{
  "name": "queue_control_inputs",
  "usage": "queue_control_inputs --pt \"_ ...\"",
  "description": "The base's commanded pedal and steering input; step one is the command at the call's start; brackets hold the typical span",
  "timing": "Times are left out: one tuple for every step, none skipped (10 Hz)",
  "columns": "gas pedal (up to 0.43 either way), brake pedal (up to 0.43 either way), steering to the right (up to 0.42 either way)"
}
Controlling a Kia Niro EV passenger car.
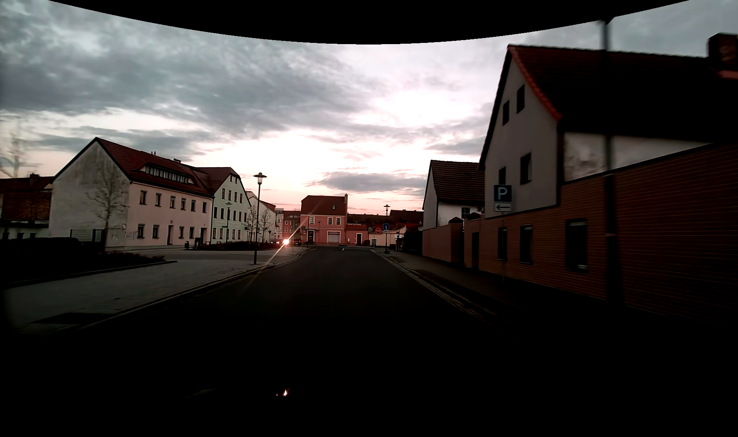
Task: Follow the waypoints while adhering to traffic rules and regulations
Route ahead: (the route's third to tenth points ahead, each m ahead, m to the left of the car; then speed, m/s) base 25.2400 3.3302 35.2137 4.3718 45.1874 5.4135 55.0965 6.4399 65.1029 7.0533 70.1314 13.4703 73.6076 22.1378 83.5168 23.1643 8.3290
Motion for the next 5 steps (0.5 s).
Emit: queue_control_inputs --pt "0.197 0.0 -0.026" --pt "0.197 0.0 -0.026" --pt "0.177 0.0 -0.026" --pt "0.157 0.0 -0.026" --pt "0.157 0.0 -0.026"
